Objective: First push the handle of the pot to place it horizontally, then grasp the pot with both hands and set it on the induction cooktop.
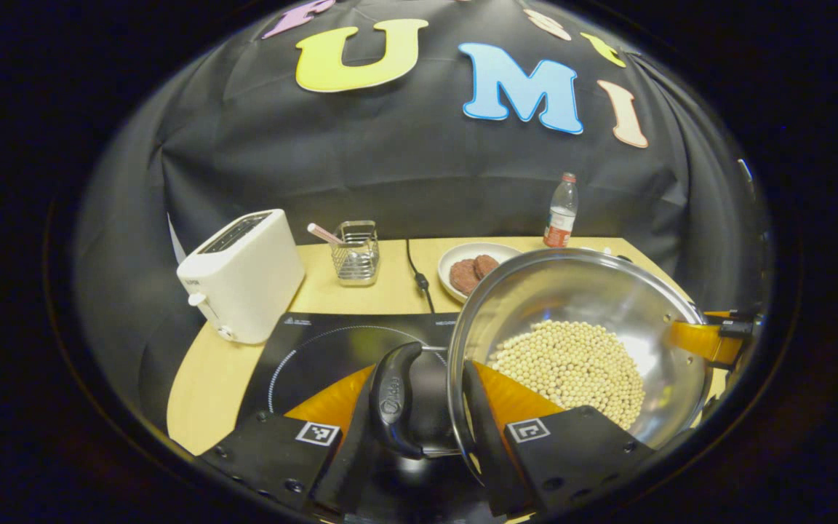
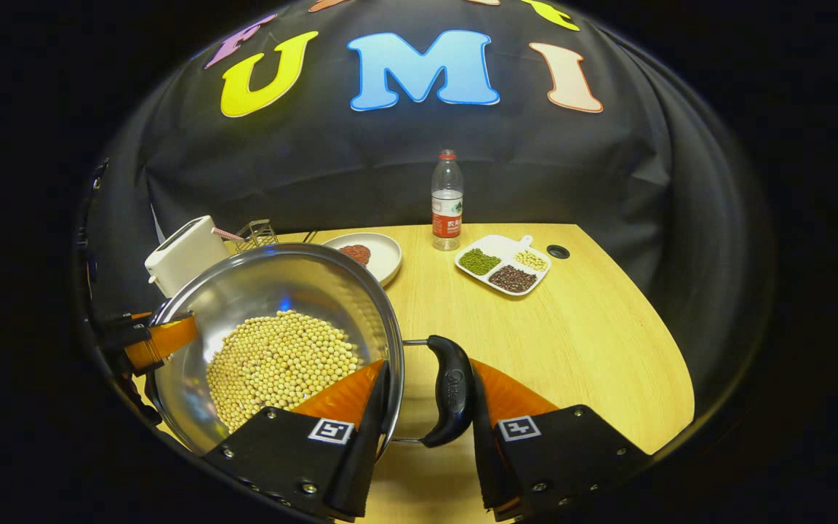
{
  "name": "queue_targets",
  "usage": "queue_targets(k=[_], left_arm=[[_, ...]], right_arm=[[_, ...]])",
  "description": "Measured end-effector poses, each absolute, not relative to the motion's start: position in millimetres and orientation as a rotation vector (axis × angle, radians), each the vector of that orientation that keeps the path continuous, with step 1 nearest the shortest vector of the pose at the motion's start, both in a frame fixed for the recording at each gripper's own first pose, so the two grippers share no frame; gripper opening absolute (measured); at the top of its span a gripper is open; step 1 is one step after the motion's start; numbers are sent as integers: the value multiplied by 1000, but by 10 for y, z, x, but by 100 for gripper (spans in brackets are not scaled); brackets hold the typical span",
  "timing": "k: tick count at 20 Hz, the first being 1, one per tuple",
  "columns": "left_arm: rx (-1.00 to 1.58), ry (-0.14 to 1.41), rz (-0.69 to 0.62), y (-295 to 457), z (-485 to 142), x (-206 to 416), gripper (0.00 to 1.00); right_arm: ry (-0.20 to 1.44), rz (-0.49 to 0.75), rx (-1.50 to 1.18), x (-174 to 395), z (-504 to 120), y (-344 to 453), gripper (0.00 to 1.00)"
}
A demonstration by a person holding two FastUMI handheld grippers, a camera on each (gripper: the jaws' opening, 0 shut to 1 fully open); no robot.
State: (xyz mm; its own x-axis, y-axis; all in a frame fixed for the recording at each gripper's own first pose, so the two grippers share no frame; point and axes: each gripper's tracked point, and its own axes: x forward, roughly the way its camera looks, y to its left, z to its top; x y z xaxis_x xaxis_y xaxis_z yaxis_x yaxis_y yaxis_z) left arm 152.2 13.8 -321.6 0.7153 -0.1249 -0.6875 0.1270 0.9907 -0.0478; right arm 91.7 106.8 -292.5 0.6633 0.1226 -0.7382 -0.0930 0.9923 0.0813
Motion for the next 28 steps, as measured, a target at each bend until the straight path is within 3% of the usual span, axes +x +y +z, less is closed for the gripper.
queue_targets(k=[1, 3, 4, 8, 9, 10, 11, 15, 16, 24, 25, 28], left_arm=[[5, 760, -144, 228, -3221, 1544, 65], [7, 758, -147, 415, -3232, 1582, 69], [5, 754, -147, 514, -3240, 1596, 65], [7, 761, -146, 902, -3299, 1643, 65], [9, 760, -145, 1001, -3299, 1668, 69], [12, 758, -145, 1106, -3313, 1677, 65], [14, 760, -144, 1216, -3331, 1689, 69], [16, 770, -129, 1587, -3426, 1774, 69], [18, 770, -124, 1683, -3456, 1788, 65], [5, 808, -80, 2182, -3736, 1847, 69], [5, 811, -75, 2219, -3751, 1856, 65], [-6, 799, -61, 2255, -3761, 1854, 73]], right_arm=[[835, 117, 38, 920, -2919, 1148, 58], [835, 111, 40, 917, -2914, 1321, 58], [835, 110, 40, 924, -2919, 1414, 58], [832, 108, 40, 910, -2932, 1764, 57], [833, 109, 42, 910, -2936, 1857, 57], [834, 111, 45, 908, -2950, 1953, 57], [835, 113, 47, 907, -2962, 2047, 58], [845, 130, 49, 949, -3026, 2407, 57], [848, 135, 52, 957, -3053, 2498, 57], [847, 176, 61, 1046, -3221, 2966, 57], [843, 180, 64, 1063, -3213, 2992, 57], [844, 215, 93, 1048, -3210, 3056, 58]])
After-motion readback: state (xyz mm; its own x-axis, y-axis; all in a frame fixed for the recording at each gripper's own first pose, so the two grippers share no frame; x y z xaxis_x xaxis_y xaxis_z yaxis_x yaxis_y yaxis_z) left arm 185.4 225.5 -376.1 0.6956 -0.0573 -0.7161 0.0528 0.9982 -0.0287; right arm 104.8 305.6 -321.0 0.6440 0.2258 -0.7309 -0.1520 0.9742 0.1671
